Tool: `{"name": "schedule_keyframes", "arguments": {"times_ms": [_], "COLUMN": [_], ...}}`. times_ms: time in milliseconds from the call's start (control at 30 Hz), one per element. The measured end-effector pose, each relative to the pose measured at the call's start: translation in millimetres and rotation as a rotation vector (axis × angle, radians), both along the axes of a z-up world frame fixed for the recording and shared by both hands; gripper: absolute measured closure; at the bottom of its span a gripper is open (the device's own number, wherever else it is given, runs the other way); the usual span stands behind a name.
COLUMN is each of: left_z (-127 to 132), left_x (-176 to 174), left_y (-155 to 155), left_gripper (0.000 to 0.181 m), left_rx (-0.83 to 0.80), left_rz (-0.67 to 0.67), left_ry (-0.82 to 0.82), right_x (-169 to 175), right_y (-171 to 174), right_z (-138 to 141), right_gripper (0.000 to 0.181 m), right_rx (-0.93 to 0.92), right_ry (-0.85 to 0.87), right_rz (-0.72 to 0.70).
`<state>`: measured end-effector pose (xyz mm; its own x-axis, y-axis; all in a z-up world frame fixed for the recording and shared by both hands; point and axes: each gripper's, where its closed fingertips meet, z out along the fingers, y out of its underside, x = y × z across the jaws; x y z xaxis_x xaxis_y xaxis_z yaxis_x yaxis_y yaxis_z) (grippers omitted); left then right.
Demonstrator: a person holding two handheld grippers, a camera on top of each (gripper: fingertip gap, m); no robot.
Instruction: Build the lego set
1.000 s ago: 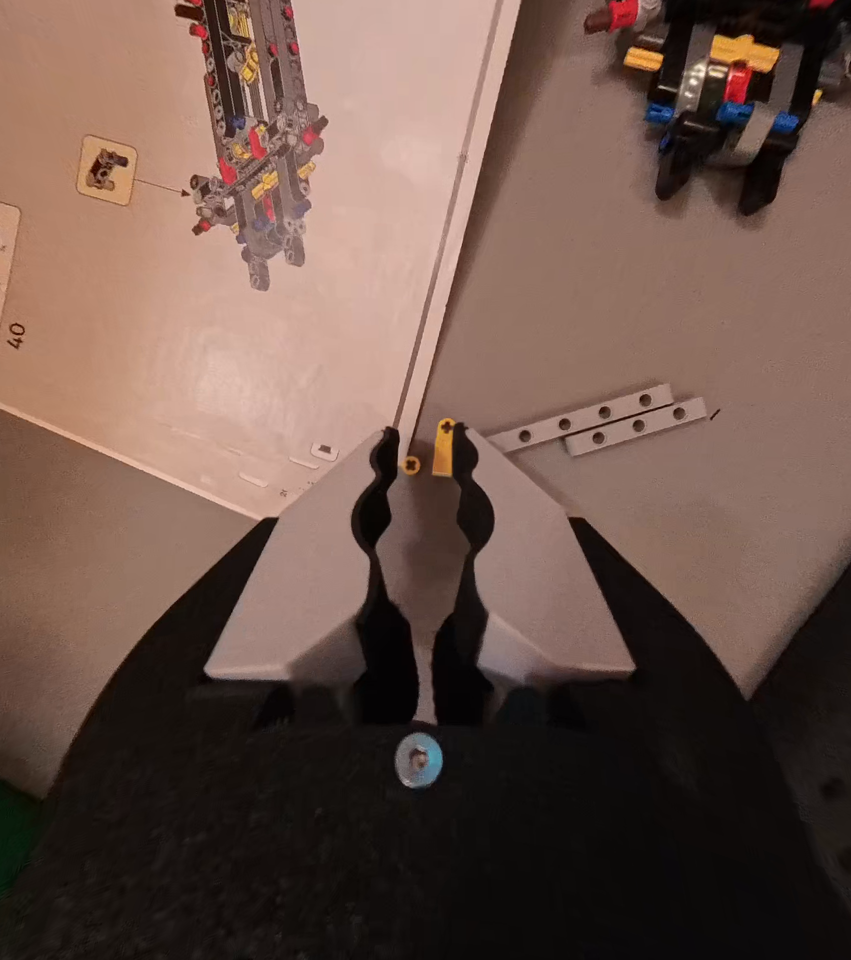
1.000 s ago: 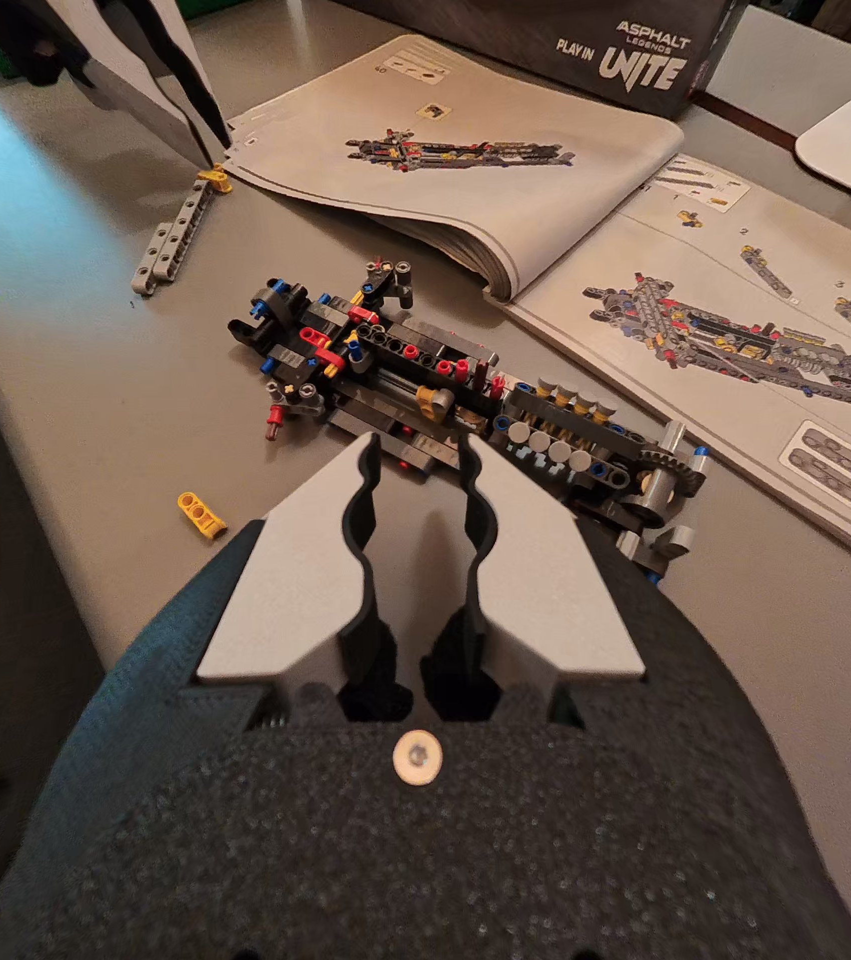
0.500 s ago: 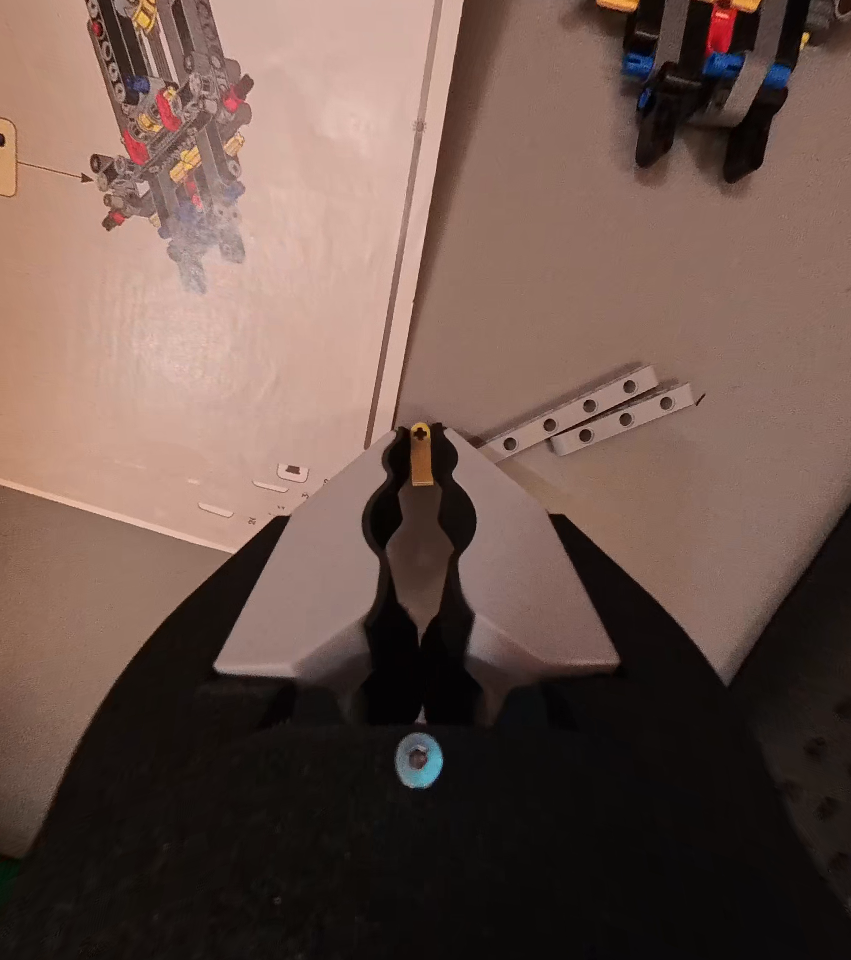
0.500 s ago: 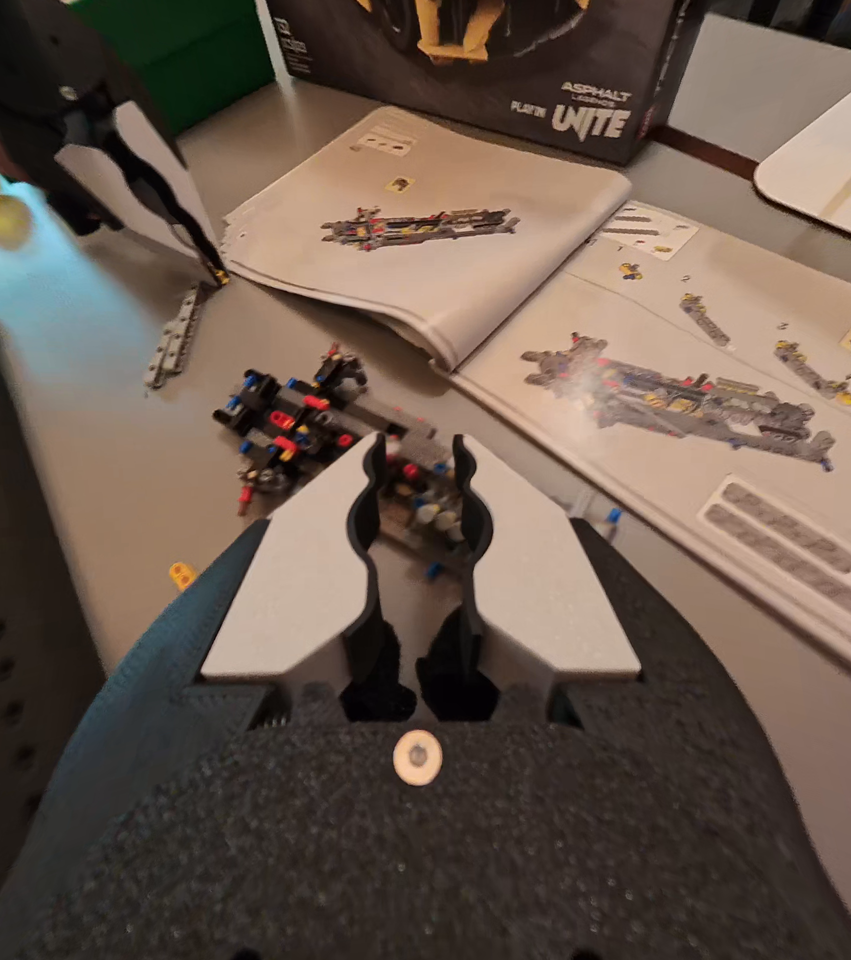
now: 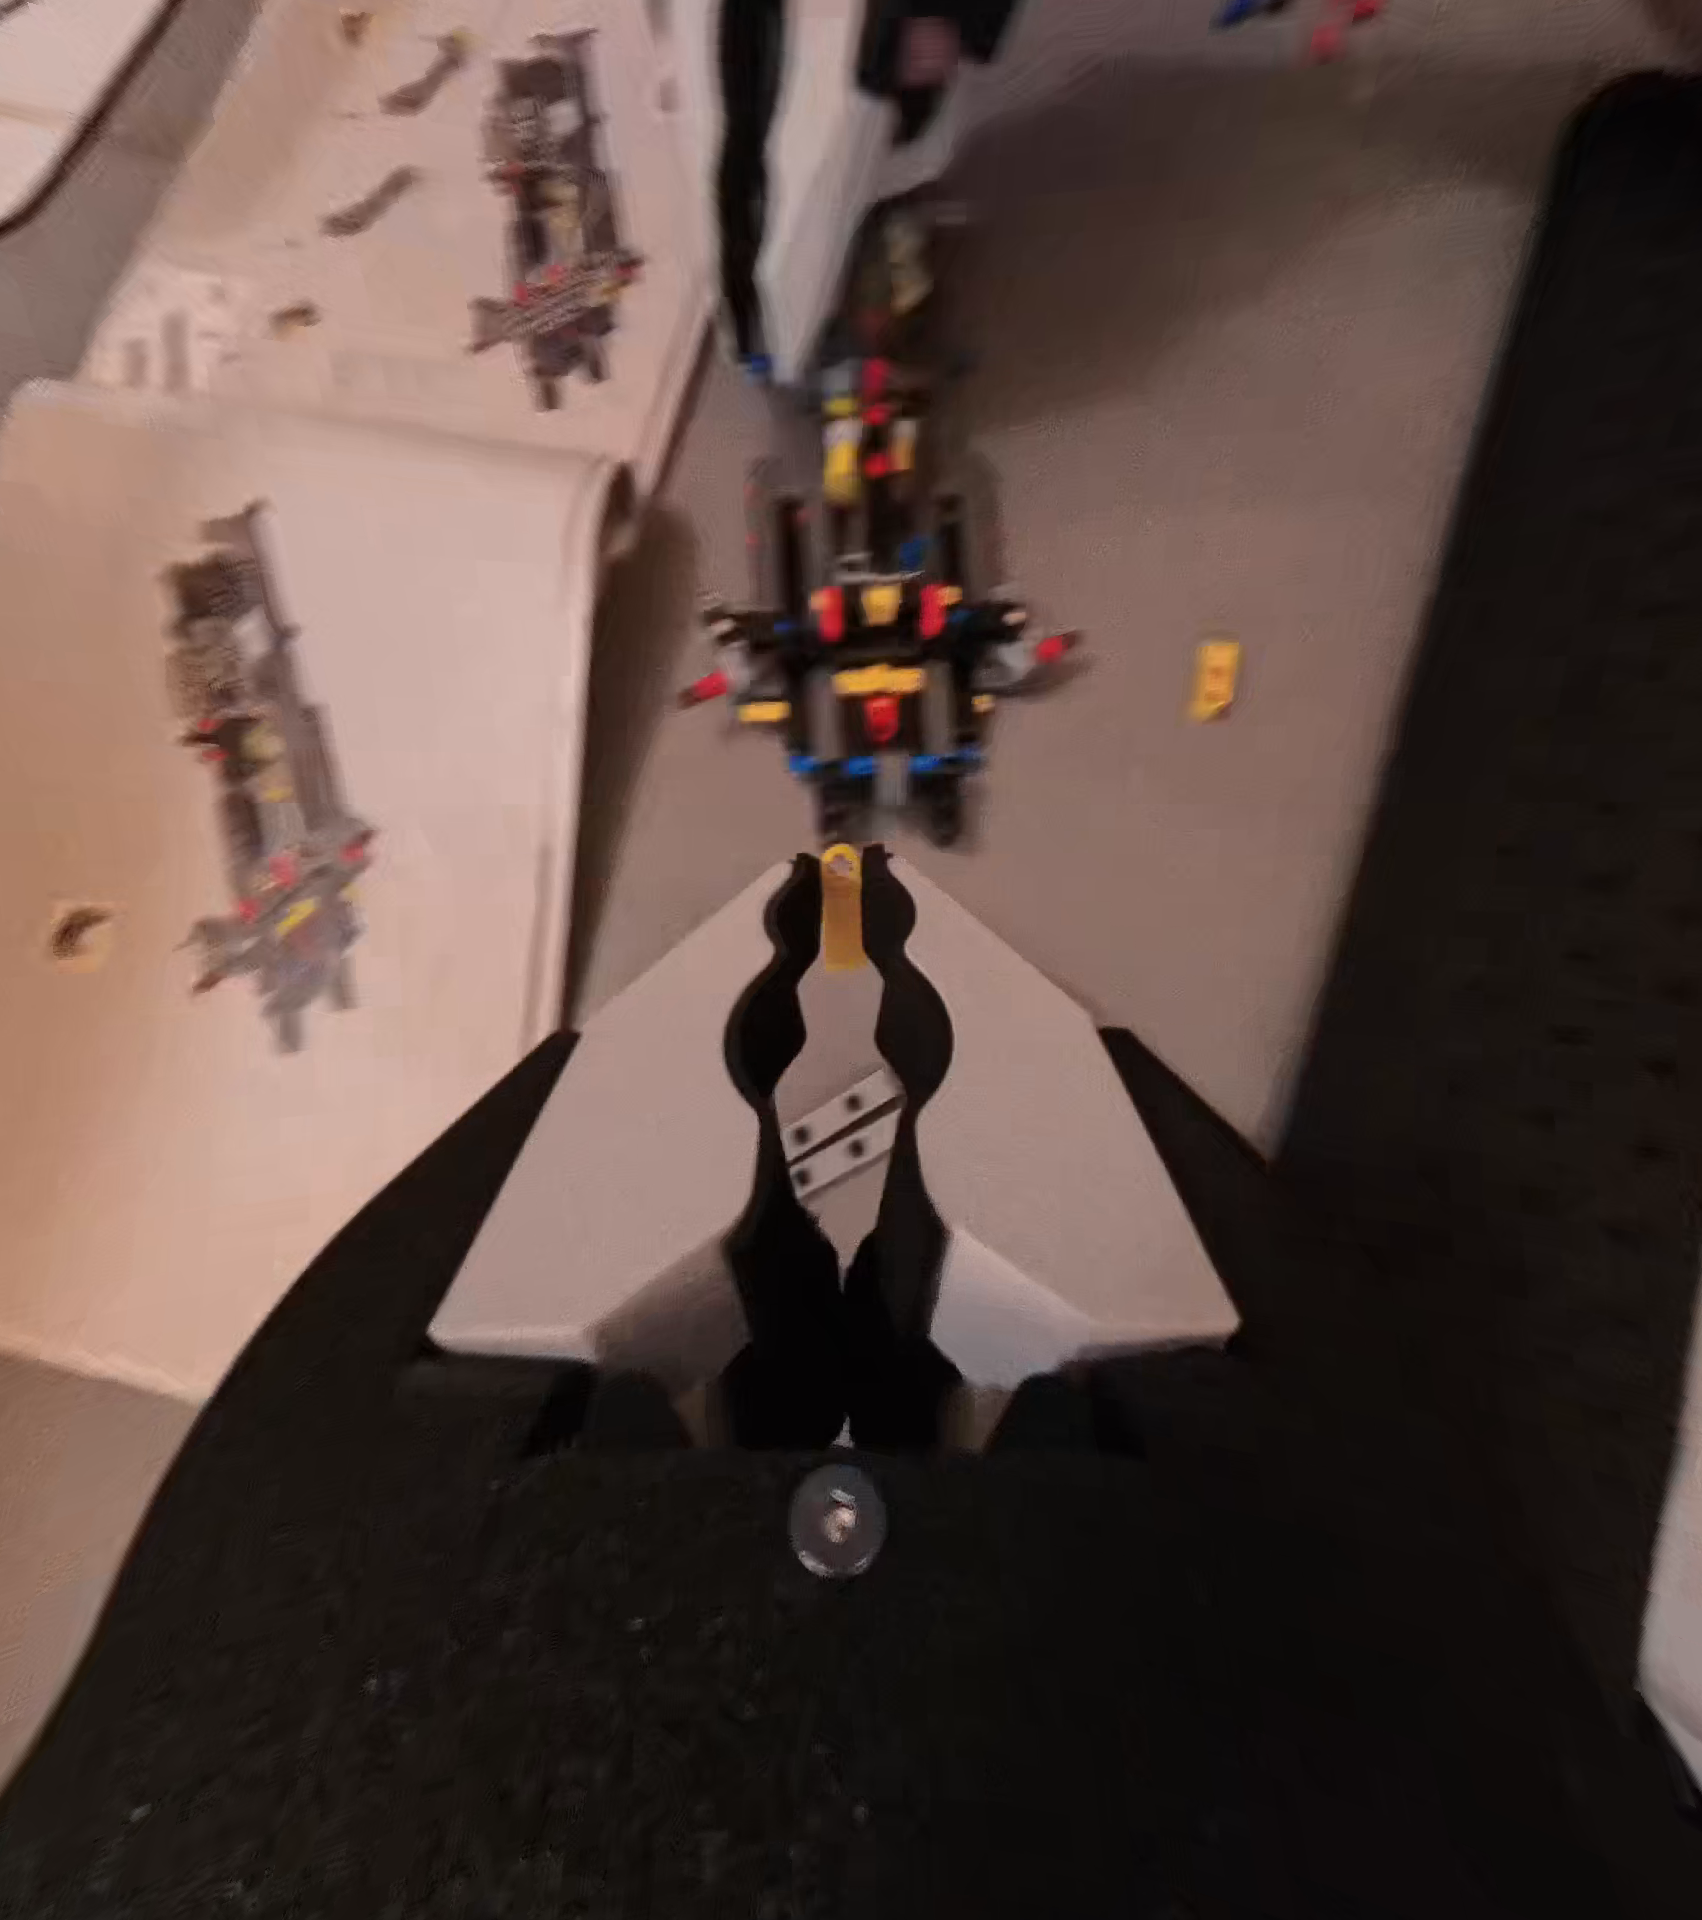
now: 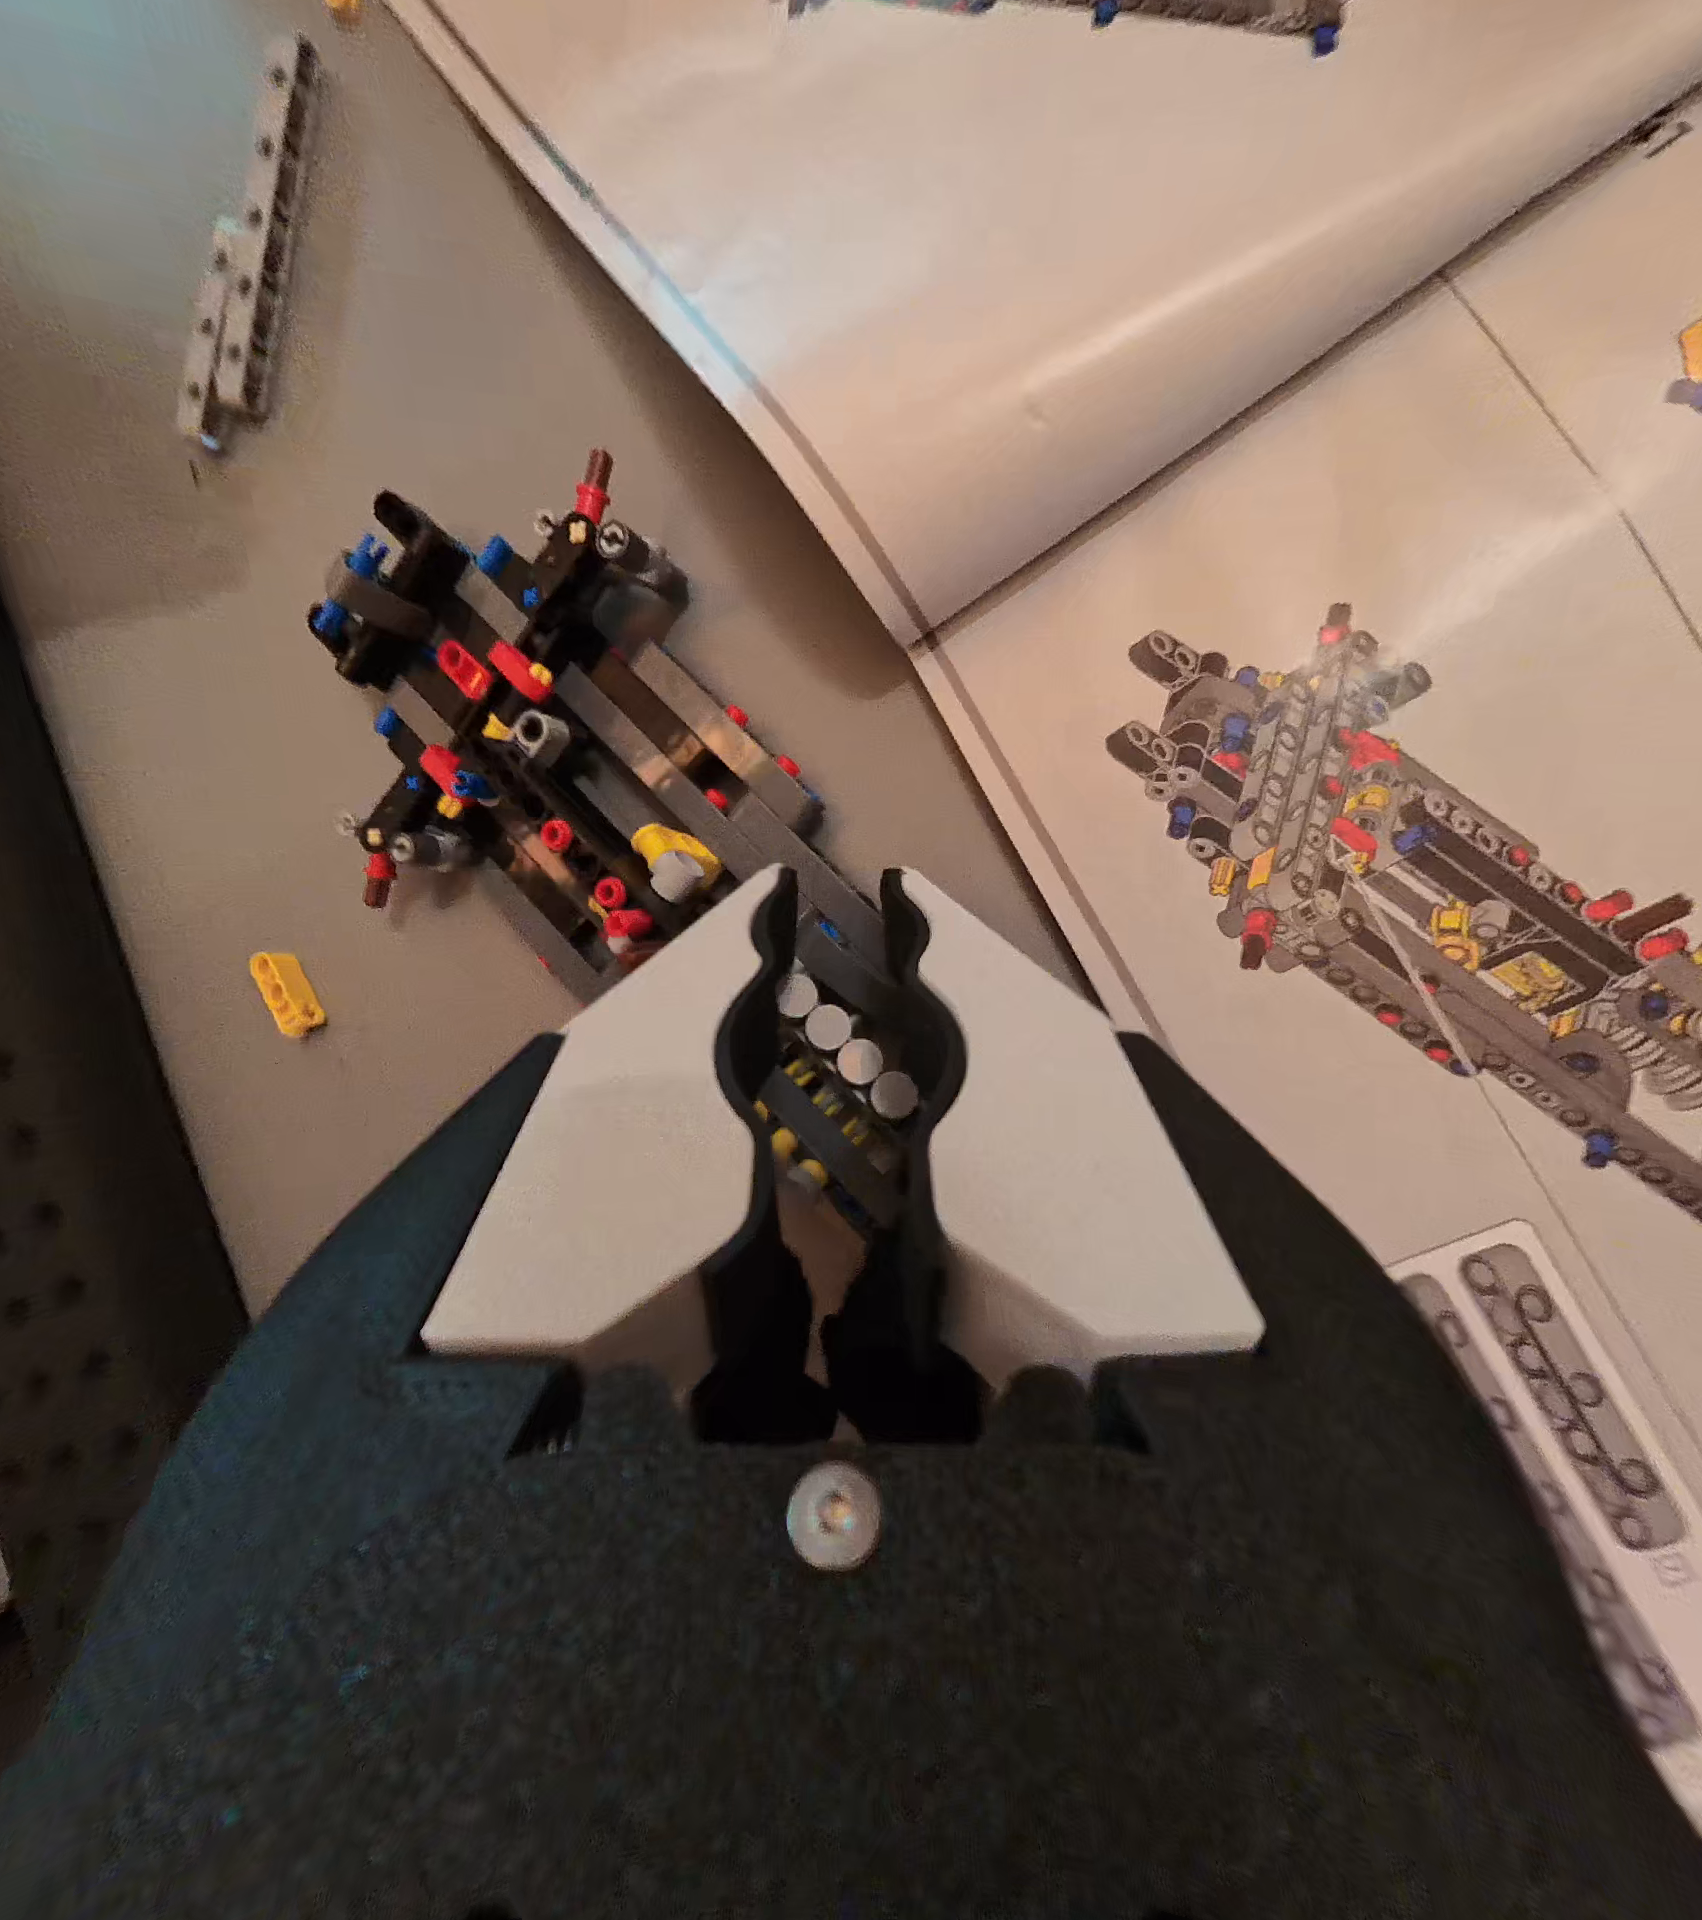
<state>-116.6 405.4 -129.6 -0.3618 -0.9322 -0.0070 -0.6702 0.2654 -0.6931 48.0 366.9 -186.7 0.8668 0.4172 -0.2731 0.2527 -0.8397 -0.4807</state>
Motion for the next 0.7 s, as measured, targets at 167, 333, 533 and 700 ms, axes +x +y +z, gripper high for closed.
{"name": "schedule_keyframes", "arguments": {"times_ms": [167,333,533,700], "left_z": [-38.0,-60.1,-63.0,-53.2], "left_x": [2.0,4.2,9.9,14.5], "left_y": [-95.1,-125.4,-135.4,-123.2], "left_gripper": [0.175,0.175,0.164,0.161], "left_rx": [-0.050,-0.034,-0.037,-0.059], "left_rz": [-0.218,-0.254,-0.242,-0.205], "left_ry": [0.078,0.115,0.091,0.051], "right_x": [-2.9,-7.3,-8.5,-7.7], "right_y": [2.2,2.7,6.5,6.7], "right_z": [-5.1,-10.8,-10.0,4.1], "right_gripper": [0.164,0.174,0.181,0.181], "right_rx": [-0.132,-0.202,-0.181,-0.132], "right_ry": [-0.042,-0.022,0.009,0.046], "right_rz": [0.105,0.164,0.183,0.160]}}
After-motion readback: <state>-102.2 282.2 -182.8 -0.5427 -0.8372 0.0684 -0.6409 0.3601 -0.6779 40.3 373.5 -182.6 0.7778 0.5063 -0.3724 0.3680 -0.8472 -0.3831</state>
